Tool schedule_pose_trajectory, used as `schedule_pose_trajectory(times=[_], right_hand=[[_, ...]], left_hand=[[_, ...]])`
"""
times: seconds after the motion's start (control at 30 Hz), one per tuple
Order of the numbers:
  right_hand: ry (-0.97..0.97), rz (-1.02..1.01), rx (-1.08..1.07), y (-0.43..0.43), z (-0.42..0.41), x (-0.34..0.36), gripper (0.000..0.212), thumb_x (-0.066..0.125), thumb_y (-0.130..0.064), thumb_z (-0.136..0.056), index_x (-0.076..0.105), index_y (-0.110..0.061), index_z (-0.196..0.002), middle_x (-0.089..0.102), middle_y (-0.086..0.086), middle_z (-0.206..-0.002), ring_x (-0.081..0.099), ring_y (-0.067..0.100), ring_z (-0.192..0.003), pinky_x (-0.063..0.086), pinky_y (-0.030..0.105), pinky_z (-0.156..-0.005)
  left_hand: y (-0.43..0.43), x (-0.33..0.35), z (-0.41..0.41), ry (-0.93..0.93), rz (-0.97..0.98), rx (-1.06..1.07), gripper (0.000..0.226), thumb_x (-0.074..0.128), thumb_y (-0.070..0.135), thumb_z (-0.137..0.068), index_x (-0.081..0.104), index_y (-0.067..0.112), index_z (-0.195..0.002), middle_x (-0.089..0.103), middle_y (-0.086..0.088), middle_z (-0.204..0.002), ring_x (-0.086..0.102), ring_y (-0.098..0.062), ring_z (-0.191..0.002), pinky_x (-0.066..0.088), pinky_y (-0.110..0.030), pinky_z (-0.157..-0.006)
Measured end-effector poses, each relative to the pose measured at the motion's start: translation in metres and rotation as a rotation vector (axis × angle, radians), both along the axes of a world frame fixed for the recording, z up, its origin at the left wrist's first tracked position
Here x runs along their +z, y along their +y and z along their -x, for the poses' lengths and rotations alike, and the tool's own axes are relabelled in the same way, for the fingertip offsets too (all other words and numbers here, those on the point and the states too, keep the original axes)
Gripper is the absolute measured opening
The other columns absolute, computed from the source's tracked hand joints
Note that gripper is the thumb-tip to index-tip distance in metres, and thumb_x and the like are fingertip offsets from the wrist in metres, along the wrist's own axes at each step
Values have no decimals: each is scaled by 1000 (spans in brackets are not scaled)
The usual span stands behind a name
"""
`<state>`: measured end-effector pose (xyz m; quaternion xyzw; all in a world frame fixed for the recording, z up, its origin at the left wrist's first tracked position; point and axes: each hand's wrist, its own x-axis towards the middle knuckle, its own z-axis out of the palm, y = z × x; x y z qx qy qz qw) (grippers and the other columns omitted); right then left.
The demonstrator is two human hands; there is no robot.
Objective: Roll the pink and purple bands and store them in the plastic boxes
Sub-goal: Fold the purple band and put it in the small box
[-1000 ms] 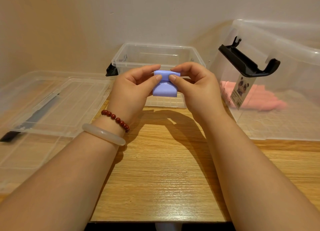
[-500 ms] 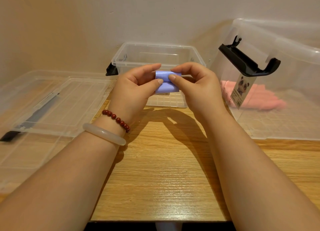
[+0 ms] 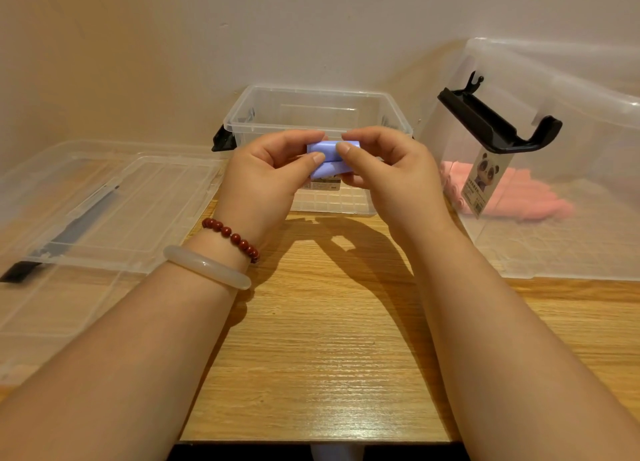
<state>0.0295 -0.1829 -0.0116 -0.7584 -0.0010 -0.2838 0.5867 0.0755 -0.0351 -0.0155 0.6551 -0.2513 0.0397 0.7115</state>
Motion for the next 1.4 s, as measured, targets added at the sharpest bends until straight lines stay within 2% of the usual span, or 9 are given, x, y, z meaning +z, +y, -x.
schedule_pose_trajectory(times=[0.1, 0.27, 0.43, 0.67, 0.83, 0.97, 1.07, 1.2, 1.4], right_hand=[[-12, -2, 4, -1, 1, 1, 8, 68, -12, -90, 70, -17, -96, 71, 4, -89, 70, 17, -84, 57, 27, -70], [-23, 16, 14, -1, 1, 1, 16, 70, -10, -88, 69, -25, -91, 71, -1, -88, 71, 18, -85, 59, 33, -77], [-14, 27, 28, -1, 2, 0, 17, 71, -10, -87, 69, -25, -93, 73, 3, -94, 72, 18, -88, 59, 42, -83], [-16, 35, 54, 0, 2, 0, 28, 71, -6, -85, 68, -33, -88, 72, -3, -98, 71, 19, -91, 58, 35, -81], [-18, 23, 29, -1, 1, -1, 12, 73, -21, -82, 70, -31, -88, 72, -2, -93, 71, 21, -89, 58, 48, -82], [-39, 17, 17, -2, 1, -1, 20, 73, -12, -84, 70, -32, -85, 72, -2, -90, 72, 21, -87, 57, 51, -83], [-39, 24, 24, -2, 2, 1, 22, 74, -9, -84, 69, -30, -86, 73, -2, -95, 72, 19, -90, 57, 49, -86], [-43, 29, 16, -1, 3, 1, 26, 73, -6, -84, 68, -32, -84, 73, -2, -95, 72, 18, -89, 58, 46, -85], [-38, 69, -6, 2, 4, 2, 22, 73, -7, -85, 68, -29, -86, 73, -3, -94, 71, 13, -87, 59, 39, -83]], left_hand=[[0, -1, 0, 12, -15, -9, 26, 66, 0, -87, 68, 20, -103, 73, 5, -97, 71, -14, -93, 57, -27, -82], [0, -1, -1, 58, 7, -4, 20, 68, 7, -87, 71, 23, -98, 75, 1, -95, 71, -17, -94, 57, -34, -85], [0, 1, -1, 67, -4, 12, 15, 68, 7, -87, 72, 19, -96, 74, 1, -92, 71, -15, -90, 58, -27, -79], [1, -1, -3, 12, -33, 37, 18, 68, 4, -86, 73, 18, -96, 74, -1, -93, 70, -17, -92, 57, -30, -84], [1, -1, -2, -20, -41, 28, 20, 70, 4, -85, 71, 19, -99, 74, 0, -101, 70, -15, -97, 56, -33, -89], [2, -1, -1, -5, -25, 1, 24, 70, 3, -85, 70, 21, -102, 74, 0, -100, 70, -14, -95, 55, -29, -85], [1, -1, 0, 32, 9, -13, 21, 71, 7, -85, 71, 20, -101, 75, -2, -95, 71, -18, -93, 56, -31, -85], [0, 1, 0, 49, 49, -7, 20, 67, 1, -86, 71, 17, -97, 75, 3, -86, 72, -14, -87, 55, -23, -79], [0, 2, -1, 50, 57, -2, 19, 66, -2, -86, 72, 13, -96, 74, -1, -89, 72, -17, -87, 56, -23, -78]])
